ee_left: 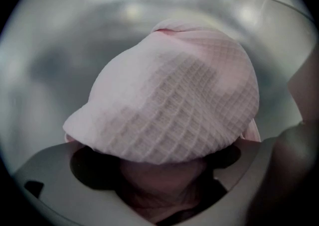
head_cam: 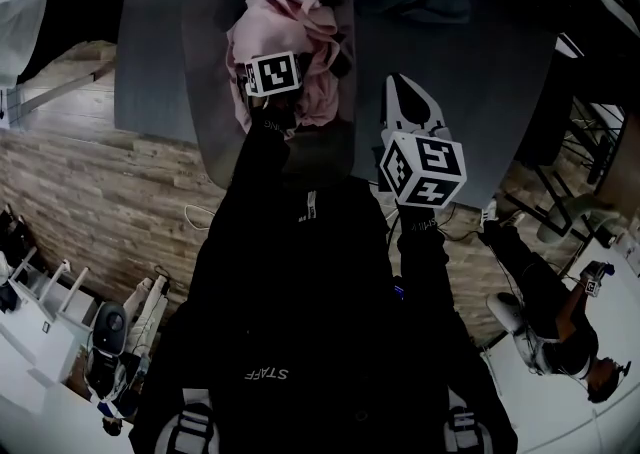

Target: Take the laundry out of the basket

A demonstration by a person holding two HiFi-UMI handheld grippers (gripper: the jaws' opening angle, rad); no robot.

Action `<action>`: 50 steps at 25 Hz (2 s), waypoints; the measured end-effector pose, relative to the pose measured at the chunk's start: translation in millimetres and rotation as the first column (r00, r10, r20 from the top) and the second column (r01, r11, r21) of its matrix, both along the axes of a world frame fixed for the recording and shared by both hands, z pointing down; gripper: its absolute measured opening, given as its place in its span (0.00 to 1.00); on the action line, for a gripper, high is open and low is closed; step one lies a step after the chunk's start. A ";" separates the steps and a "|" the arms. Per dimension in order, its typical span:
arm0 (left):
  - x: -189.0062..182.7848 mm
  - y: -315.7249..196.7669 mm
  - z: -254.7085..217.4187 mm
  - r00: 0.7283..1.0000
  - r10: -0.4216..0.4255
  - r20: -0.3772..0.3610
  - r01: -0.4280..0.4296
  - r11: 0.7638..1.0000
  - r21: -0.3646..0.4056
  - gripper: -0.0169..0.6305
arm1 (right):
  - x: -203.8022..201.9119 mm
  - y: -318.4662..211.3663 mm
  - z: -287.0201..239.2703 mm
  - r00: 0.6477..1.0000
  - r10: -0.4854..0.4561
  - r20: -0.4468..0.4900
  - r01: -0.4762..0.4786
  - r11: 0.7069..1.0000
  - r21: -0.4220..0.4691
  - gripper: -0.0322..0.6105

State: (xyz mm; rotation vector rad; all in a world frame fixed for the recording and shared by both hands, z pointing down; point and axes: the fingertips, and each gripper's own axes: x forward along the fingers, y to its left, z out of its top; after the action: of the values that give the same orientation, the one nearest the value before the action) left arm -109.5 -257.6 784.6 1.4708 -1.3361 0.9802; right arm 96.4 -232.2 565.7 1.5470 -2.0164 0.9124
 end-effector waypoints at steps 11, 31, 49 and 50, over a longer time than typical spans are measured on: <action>8.8 -3.6 -29.2 0.994 0.096 0.055 -0.098 0.994 0.051 0.45 | 9.5 16.8 -20.7 1.000 0.015 0.001 -0.015 0.999 0.043 0.07; -0.2 21.1 -272.2 1.000 0.019 -0.024 -0.004 0.859 0.513 0.43 | -13.4 58.7 -141.5 0.997 -0.049 0.058 0.031 0.958 0.284 0.07; -26.5 57.1 -494.4 0.997 -0.036 -0.069 0.078 0.495 0.866 0.43 | -47.2 69.6 -262.8 0.989 -0.149 0.010 0.118 0.821 0.559 0.07; -26.4 60.4 -504.5 0.997 -0.029 -0.069 0.074 0.474 0.878 0.43 | -49.7 70.5 -272.0 0.989 -0.148 0.005 0.118 0.809 0.577 0.07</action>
State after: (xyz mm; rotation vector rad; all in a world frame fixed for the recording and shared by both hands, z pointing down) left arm -136.0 -197.2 280.2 2.1572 -1.9879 0.1082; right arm 46.7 -161.7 293.6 1.6446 -2.5563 0.2825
